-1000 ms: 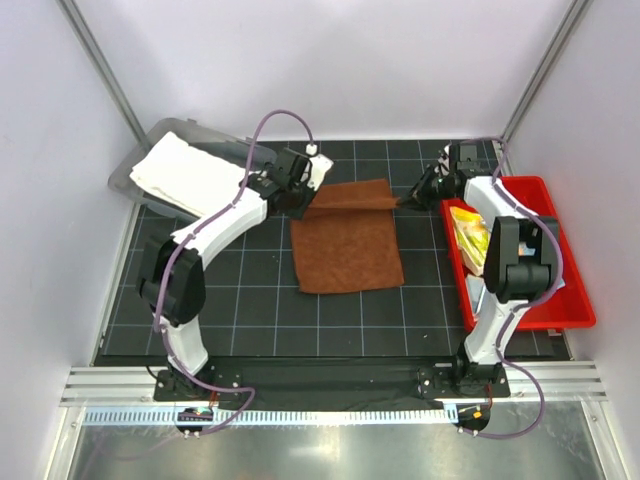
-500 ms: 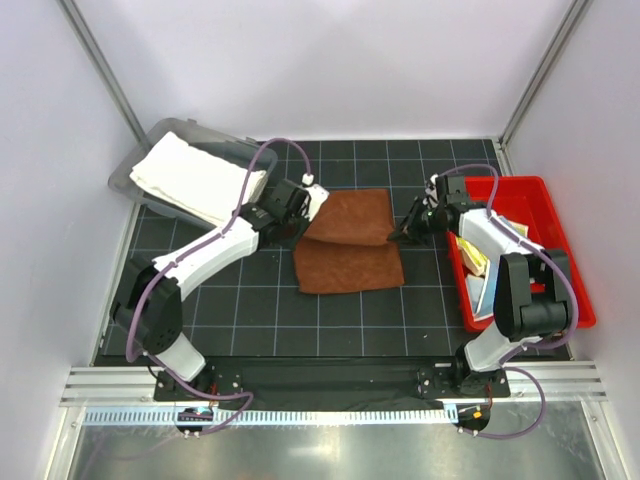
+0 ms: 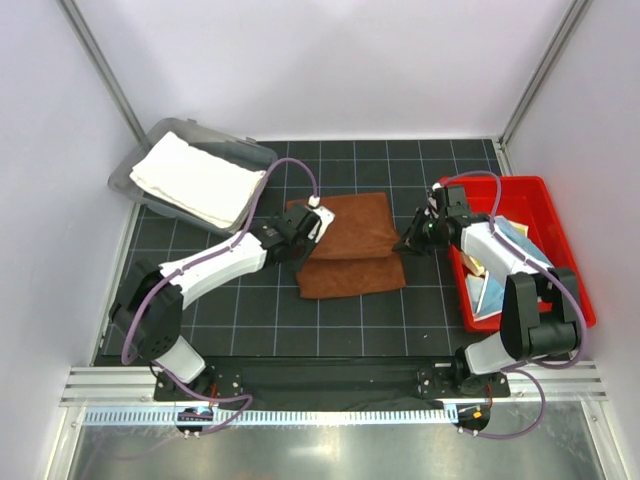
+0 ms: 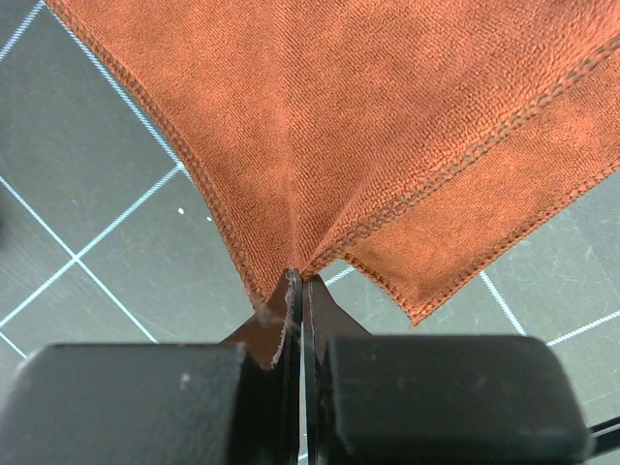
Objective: Fold and stack the towels
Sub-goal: Fold the towel
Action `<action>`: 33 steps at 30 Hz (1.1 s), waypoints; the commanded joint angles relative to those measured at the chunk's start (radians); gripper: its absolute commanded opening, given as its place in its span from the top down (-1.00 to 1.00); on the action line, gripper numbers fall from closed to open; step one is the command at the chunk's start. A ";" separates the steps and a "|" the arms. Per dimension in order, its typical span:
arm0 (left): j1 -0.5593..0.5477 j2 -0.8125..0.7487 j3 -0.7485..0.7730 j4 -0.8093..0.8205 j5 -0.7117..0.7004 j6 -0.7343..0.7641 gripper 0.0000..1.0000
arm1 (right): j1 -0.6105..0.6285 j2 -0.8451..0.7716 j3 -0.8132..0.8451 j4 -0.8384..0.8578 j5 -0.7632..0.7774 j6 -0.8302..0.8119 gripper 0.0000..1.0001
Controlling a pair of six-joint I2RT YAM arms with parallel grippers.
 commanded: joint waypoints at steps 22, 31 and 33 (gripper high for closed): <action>-0.187 -0.019 -0.103 0.026 -0.119 -0.213 1.00 | -0.001 -0.085 -0.144 -0.016 0.114 -0.012 0.98; -0.194 -0.077 -0.070 -0.032 -0.219 -0.209 1.00 | -0.002 -0.134 -0.066 -0.104 0.105 -0.026 0.98; -0.195 -0.093 -0.073 -0.041 -0.193 -0.213 1.00 | -0.002 -0.159 -0.095 -0.112 0.091 -0.013 0.98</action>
